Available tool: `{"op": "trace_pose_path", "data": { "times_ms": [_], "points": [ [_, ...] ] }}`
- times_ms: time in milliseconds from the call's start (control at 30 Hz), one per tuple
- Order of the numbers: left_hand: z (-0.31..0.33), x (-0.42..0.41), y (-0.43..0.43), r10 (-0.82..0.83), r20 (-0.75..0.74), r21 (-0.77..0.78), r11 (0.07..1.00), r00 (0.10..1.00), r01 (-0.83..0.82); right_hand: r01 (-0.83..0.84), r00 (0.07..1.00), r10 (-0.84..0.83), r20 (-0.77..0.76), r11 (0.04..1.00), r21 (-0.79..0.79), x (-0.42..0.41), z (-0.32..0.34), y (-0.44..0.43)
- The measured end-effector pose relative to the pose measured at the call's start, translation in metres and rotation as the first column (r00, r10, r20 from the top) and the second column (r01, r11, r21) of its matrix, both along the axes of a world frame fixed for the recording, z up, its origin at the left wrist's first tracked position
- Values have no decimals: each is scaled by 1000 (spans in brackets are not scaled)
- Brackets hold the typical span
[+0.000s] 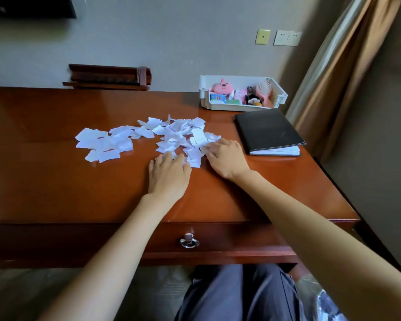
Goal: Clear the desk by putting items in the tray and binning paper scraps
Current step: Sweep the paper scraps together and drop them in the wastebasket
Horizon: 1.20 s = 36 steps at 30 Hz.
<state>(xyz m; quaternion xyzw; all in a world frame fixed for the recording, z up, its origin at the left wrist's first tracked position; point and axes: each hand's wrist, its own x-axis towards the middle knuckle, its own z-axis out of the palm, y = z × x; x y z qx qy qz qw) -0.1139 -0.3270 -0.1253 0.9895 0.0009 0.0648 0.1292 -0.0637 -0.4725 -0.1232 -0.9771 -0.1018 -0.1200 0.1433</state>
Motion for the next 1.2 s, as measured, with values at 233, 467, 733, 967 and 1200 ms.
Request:
{"op": "trace_pose_path", "data": {
  "times_ms": [233, 467, 733, 967, 1200],
  "points": [
    [2, -4, -9, 113, 94, -97, 990, 989, -104, -1, 1000, -3, 31, 992, 123, -19, 5, -15],
    [-5, 24, -8, 91, -53, -9, 996, 994, -92, -23, 976, 13, -216, 999, -43, 4, -3, -11],
    [-2, 34, -18, 8, 155, 43, 999, 988, -15, 40, 999, -39, 18, 996, -85, 0, 1, -8],
    [8, 39, -18, 78, 225, -97, 994, 971, -58, 112, 990, -105, 98, 991, -71, -6, 5, -9],
    [20, 50, -24, 75, 267, -246, 969, 961, -8, 222, 963, -229, 145, 973, 62, -2, 13, -14]
  ]
}}
